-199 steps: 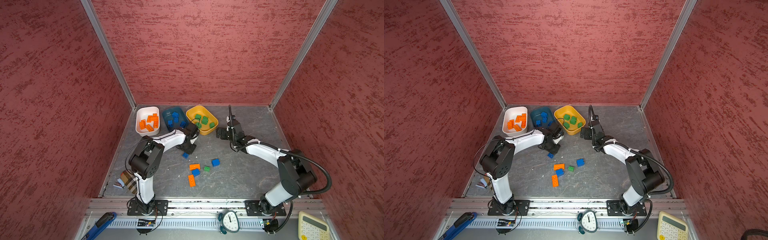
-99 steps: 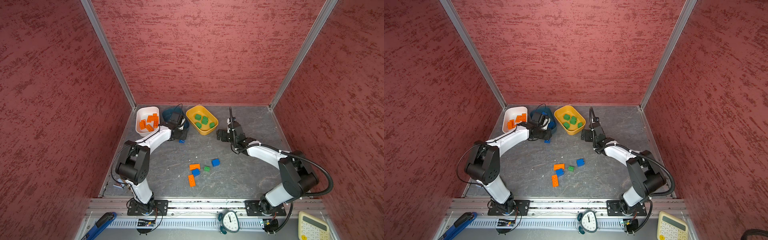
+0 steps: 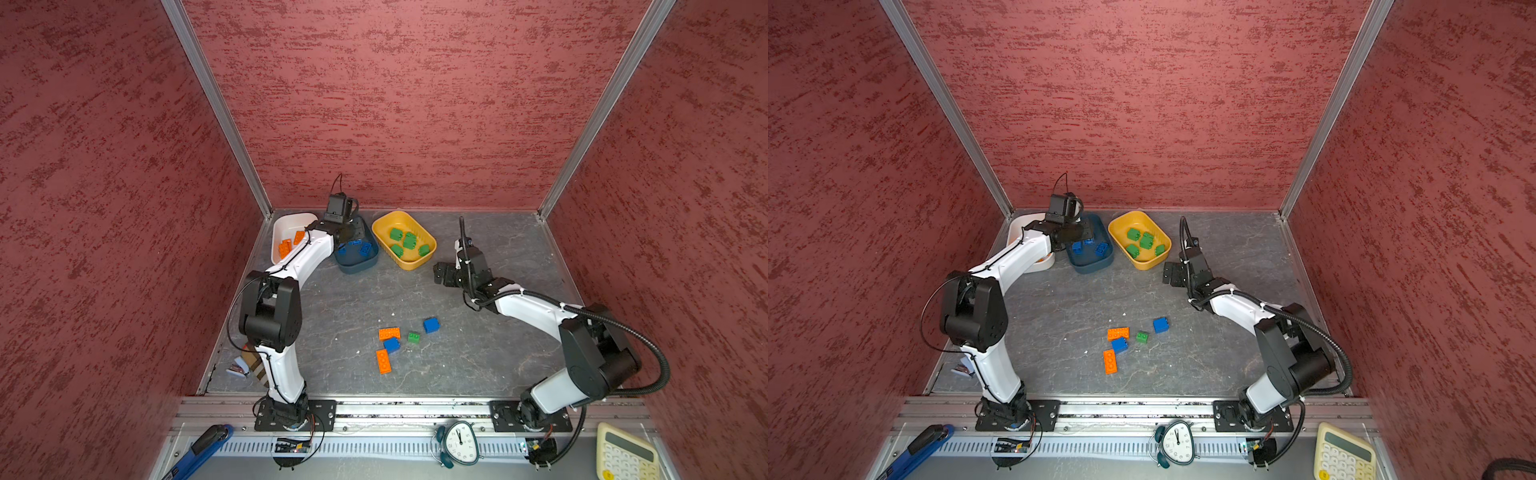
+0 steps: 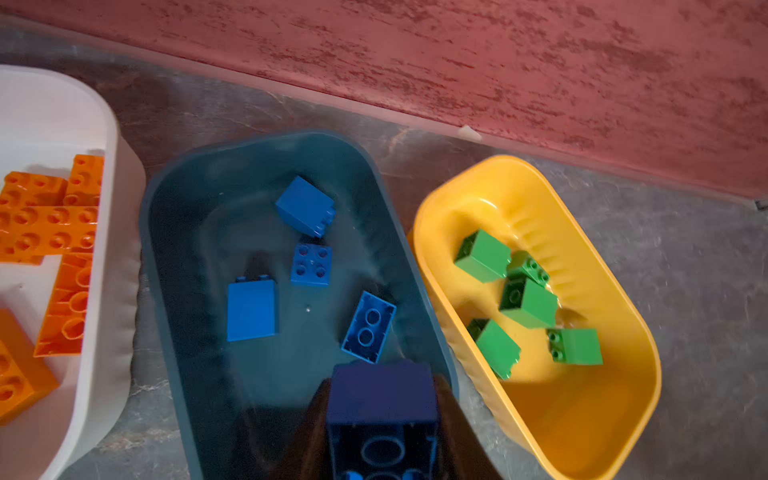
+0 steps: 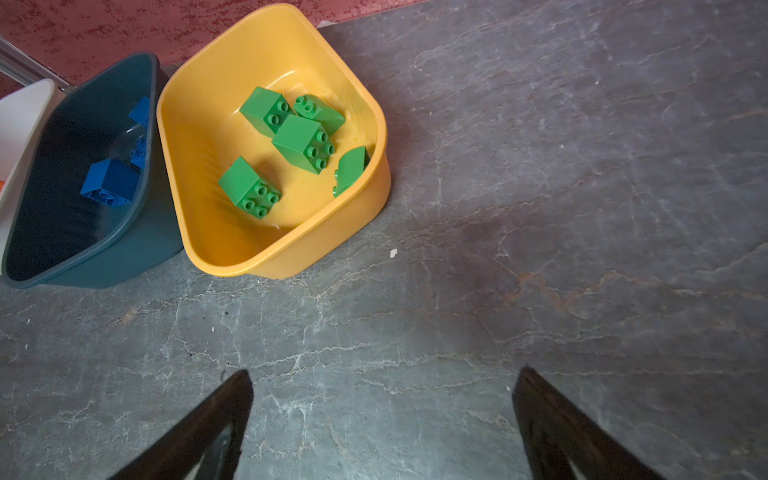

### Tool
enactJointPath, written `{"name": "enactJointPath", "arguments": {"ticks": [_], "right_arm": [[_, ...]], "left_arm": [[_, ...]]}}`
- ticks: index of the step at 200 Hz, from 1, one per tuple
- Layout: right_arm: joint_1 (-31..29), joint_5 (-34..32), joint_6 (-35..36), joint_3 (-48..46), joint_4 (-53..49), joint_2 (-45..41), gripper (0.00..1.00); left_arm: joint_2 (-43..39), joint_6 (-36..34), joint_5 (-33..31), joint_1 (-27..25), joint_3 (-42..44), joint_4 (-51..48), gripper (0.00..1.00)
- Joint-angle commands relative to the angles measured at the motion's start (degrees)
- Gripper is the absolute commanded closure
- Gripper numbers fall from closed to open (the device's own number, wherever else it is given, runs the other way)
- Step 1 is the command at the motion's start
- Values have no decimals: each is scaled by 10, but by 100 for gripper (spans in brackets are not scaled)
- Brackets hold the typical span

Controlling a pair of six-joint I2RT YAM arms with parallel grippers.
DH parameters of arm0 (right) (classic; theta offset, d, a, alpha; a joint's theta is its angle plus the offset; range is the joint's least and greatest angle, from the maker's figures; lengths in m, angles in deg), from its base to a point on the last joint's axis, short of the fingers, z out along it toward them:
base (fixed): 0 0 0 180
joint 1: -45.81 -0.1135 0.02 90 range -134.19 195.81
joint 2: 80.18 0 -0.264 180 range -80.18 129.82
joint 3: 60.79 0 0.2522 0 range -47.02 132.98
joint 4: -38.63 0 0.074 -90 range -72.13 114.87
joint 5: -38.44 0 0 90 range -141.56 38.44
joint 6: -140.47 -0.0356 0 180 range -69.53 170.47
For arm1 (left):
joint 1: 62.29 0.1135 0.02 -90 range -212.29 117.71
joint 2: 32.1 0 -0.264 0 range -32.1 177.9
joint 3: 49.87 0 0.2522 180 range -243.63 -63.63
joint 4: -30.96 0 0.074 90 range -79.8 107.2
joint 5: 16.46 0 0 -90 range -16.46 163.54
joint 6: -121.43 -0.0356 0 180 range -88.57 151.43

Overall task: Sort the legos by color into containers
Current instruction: 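Carry blue brick into teal bin and open left gripper, then grasp a blue brick at the pile with right gripper while left gripper withdraws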

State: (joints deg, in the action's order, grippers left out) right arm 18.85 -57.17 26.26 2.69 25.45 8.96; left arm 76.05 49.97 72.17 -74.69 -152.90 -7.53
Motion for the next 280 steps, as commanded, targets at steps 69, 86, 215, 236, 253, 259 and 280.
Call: {"name": "enactJointPath", "arguments": {"ticks": [69,86,215,236,253,259,280], "right_arm": [[-10,113,29,0,-93,-6,1],[-18,120,24,-6,-104,-1,1],[-131,100,-54,-31,-223,15,28],[-141,81,-58,-33,-227,14,34],[-150,63,-58,-27,-237,16,36],[-153,56,-58,-24,-241,18,36],[-163,37,-53,-13,-251,24,40]], "left_arm": [[189,54,14,55,-234,-85,81],[217,58,22,53,-282,-116,65],[117,47,-9,11,-180,-59,1],[104,46,-6,12,-165,-54,1],[95,48,-4,12,-152,-47,1],[90,50,-3,12,-144,-41,1],[68,53,8,12,-109,-8,1]]}}
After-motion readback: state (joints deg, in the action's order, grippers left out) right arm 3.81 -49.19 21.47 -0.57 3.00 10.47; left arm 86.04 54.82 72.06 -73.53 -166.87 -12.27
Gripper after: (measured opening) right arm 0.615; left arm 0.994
